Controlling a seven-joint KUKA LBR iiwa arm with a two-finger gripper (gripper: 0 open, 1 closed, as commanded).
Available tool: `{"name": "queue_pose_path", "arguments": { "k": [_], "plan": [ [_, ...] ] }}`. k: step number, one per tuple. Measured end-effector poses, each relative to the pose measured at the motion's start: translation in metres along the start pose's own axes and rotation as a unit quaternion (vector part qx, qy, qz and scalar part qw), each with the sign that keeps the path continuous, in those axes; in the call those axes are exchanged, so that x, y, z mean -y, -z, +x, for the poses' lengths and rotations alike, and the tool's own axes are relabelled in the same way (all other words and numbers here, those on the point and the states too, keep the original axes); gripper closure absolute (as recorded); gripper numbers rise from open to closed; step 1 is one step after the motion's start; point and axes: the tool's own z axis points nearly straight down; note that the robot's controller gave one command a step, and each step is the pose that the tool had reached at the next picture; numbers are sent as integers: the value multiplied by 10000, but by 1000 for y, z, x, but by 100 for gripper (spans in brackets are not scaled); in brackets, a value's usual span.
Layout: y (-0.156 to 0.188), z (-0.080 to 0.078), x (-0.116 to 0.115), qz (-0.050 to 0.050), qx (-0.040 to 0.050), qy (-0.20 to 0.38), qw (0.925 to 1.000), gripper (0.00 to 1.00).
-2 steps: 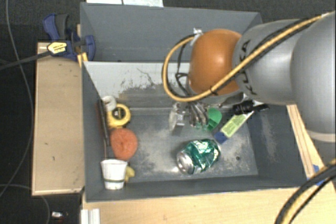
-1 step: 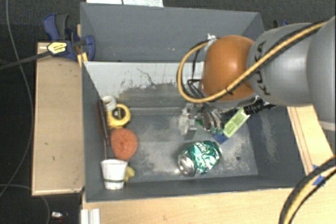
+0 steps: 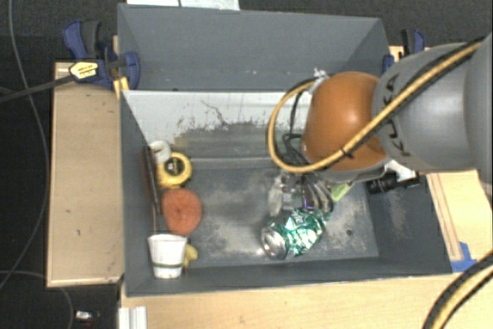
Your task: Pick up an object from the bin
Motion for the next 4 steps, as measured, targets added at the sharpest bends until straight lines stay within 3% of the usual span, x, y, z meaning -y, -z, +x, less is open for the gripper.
{"name": "queue_pose_path", "arguments": {
  "k": [1,2,3,4],
  "plan": [
    [-15,16,34,13,5,-67,10000,100],
    [2,27,48,-15,19,-593,9982,0],
    [1,27,48,-16,19,-604,9982,100],
    [1,27,48,-16,19,-608,9981,100]
  ]
}}
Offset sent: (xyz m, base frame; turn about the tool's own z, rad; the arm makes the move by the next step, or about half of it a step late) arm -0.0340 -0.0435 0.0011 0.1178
